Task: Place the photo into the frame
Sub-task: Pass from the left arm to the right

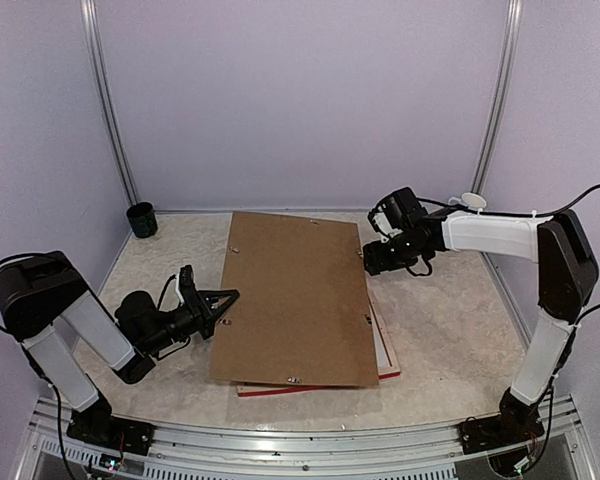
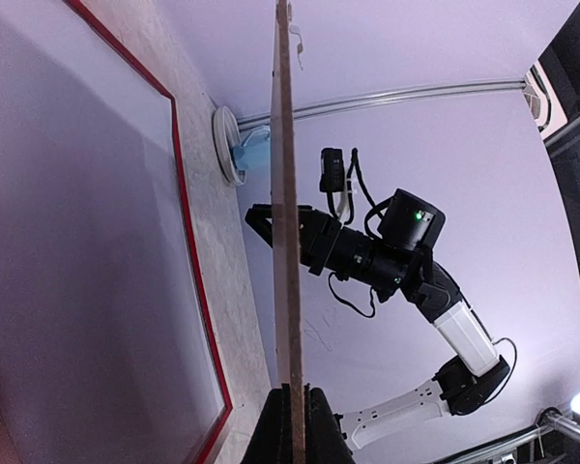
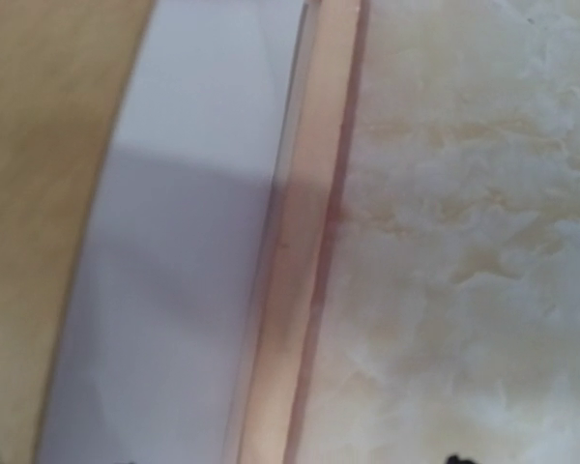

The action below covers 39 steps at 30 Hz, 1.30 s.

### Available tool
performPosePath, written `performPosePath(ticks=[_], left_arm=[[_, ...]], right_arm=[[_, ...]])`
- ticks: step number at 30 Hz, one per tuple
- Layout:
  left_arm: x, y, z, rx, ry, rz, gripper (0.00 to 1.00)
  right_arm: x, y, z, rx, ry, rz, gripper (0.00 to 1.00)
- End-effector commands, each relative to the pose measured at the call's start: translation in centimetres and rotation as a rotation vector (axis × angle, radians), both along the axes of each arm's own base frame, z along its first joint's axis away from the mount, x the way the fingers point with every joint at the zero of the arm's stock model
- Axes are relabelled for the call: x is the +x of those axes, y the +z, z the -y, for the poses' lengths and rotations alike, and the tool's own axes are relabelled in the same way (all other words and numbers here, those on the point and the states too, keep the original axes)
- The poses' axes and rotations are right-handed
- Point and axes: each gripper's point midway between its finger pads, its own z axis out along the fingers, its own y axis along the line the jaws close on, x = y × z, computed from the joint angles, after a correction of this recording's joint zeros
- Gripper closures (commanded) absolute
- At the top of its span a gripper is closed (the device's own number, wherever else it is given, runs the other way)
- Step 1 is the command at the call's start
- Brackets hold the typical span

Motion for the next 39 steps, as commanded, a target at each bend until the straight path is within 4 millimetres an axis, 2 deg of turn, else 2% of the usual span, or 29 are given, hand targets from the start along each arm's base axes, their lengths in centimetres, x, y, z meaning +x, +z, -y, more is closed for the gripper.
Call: performPosePath(ticks=[1,6,10,13,16,22,28,35,39], left_arm=[[-1.2,8.3,-0.4,-0.204,-0.016,0.285,1.00],[-1.2,8.3,-0.3,-0.205,-0.016,0.285,1.00],[-1.2,8.4,-0.3,-0.206,-0.018,0.285,1.00],[-1.3,8.5,-0.3,-0.208,-0.018,0.288,1.00],[-1.3,8.5,-0.3,-0.209,-0.018,0.290,1.00],[-1.2,8.6,-0.2,-0.214,-0.023,0.287,1.00],[-1.2,8.7,-0.2,-0.218,-0.024,0.286,1.00],[-1.2,8.7,-0.2,-0.217,-0.023,0.286,1.00],[-1.2,8.7,-0.2,-0.219,-0.024,0.287,1.00]], right_arm=[[-1.2,1.5,0.1,0.018,0.004,0.018,0.32],[-2.8,1.1,0.6,0.039,0.016,-0.031,0.31],[-3.5,1.6,2.0,0.113,0.002,-0.063,0.31],[-4.1,2.6,3.1,0.210,0.005,-0.076,0.29],[-4.8,3.9,3.3,0.369,0.050,-0.094,0.29],[-7.1,5.3,0.9,0.633,0.180,-0.166,0.28],[-9.1,5.3,-1.1,0.830,0.270,-0.228,0.29],[-10.0,4.5,-2.1,0.938,0.310,-0.252,0.30],[-10.0,3.1,-2.9,0.950,0.317,-0.279,0.30]])
